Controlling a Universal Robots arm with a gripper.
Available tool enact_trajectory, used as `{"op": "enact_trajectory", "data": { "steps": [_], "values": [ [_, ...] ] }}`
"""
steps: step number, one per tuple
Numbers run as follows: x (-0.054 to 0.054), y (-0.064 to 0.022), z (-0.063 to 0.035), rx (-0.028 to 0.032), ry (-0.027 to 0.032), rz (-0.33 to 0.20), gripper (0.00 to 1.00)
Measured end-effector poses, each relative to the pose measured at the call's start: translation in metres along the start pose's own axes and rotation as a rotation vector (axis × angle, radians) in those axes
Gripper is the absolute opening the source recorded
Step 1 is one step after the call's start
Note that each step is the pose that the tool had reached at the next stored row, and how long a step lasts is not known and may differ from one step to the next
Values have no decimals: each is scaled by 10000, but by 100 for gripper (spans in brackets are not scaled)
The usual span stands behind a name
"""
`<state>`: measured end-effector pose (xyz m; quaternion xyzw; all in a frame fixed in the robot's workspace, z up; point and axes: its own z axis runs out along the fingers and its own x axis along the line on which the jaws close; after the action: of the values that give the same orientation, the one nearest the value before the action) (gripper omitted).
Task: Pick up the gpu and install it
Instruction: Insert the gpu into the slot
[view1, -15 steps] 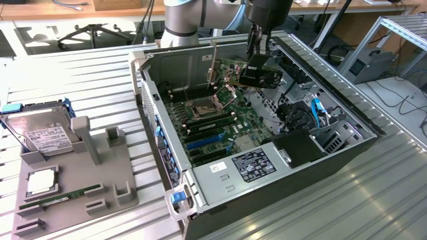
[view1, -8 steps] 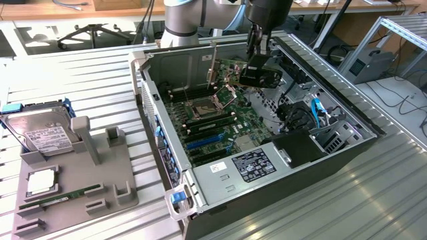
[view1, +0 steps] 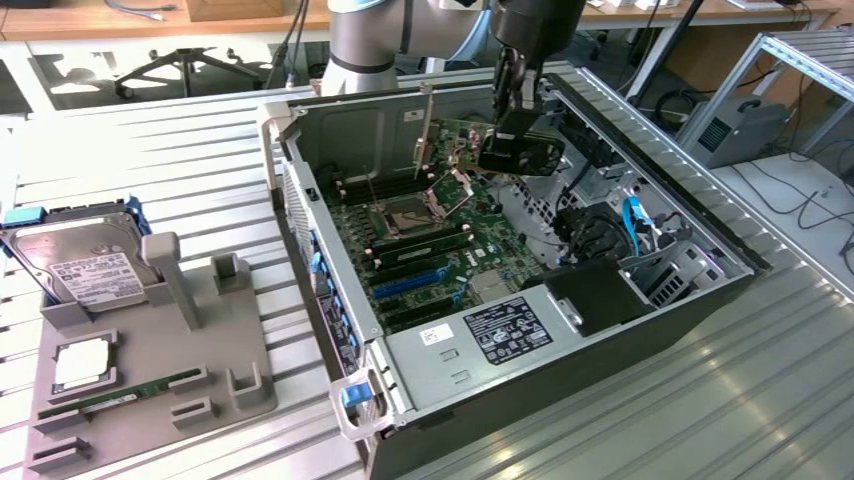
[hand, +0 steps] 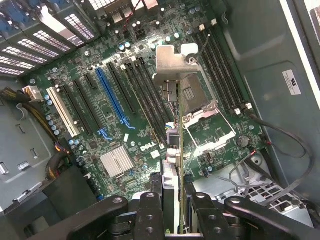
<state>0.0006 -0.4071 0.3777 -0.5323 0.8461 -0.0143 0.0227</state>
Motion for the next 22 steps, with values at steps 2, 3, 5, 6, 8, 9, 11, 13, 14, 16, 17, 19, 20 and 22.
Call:
{"op": "enact_trajectory", "data": {
  "steps": [2, 3, 5, 6, 8, 9, 11, 13, 14, 16, 17, 19, 20, 22],
  "values": [
    [0, 0, 0, -1, -3, -41, 27],
    [0, 0, 0, -1, -3, -66, 27],
    [0, 0, 0, -3, -7, -133, 27],
    [0, 0, 0, -3, -8, -153, 27],
    [0, 0, 0, -4, -9, -188, 27],
    [0, 0, 0, -5, -10, -204, 27],
    [0, 0, 0, -5, -12, -234, 27],
    [0, 0, 0, -6, -13, -263, 27],
    [0, 0, 0, -6, -14, -279, 27],
    [0, 0, 0, -7, -15, -310, 27],
    [0, 0, 0, -8, -17, -335, 27],
    [0, 0, 1, -9, -19, -382, 27],
    [0, 0, 0, -9, -20, -398, 27],
    [0, 0, 0, -10, -21, -428, 27]
  ]
}}
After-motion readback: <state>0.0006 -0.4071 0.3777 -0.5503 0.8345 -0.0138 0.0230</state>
